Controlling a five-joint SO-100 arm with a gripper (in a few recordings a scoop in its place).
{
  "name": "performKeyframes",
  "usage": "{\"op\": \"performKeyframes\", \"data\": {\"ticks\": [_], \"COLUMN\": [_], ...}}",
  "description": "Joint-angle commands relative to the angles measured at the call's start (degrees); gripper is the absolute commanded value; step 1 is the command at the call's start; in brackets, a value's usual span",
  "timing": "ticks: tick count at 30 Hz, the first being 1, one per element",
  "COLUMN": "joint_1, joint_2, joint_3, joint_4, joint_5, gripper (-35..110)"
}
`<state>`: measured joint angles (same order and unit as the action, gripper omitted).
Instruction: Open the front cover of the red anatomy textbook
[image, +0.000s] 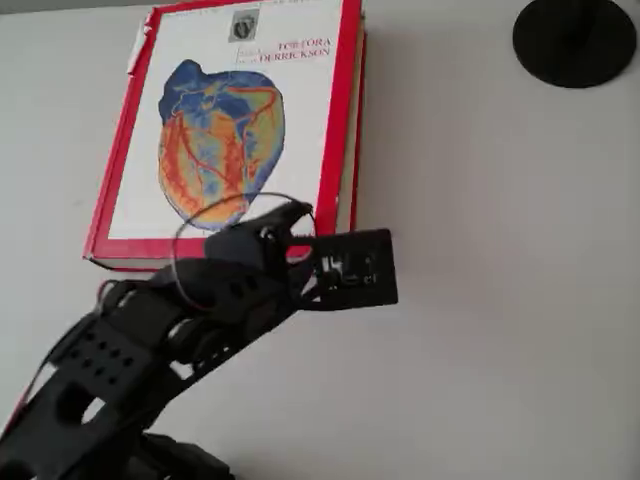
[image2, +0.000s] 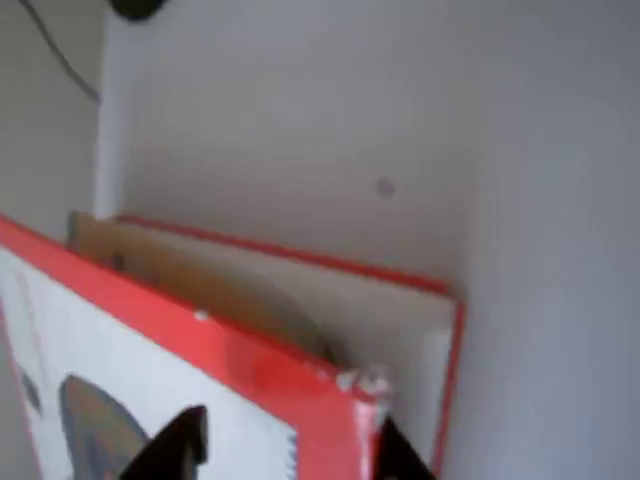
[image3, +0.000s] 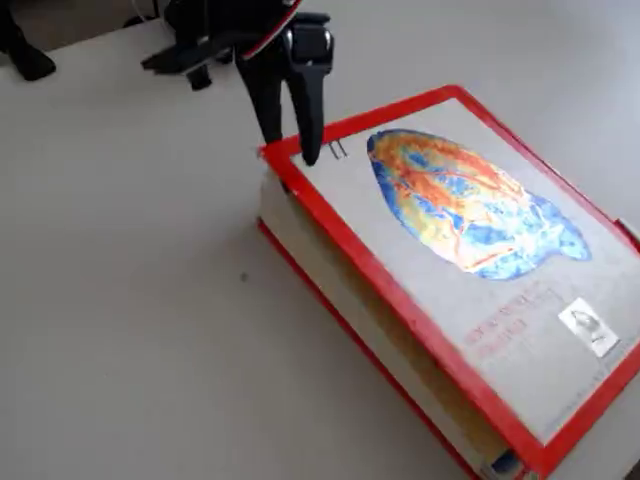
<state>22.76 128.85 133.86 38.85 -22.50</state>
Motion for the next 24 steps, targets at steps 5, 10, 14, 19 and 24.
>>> {"op": "performKeyframes", "data": {"ticks": [5, 10, 14, 19, 24], "joint_1": [-4.5, -6.7, -9.1, -14.2, -21.8], "joint_2": [6.2, 7.0, 7.1, 6.2, 3.7], "joint_3": [-19.5, -29.2, -37.5, -47.4, -54.2], "joint_4": [10.3, 18.1, 24.6, 32.0, 36.7], "joint_5": [-0.1, 0.3, 0.4, 0.7, 4.2], "gripper": [21, 21, 21, 21, 21]}}
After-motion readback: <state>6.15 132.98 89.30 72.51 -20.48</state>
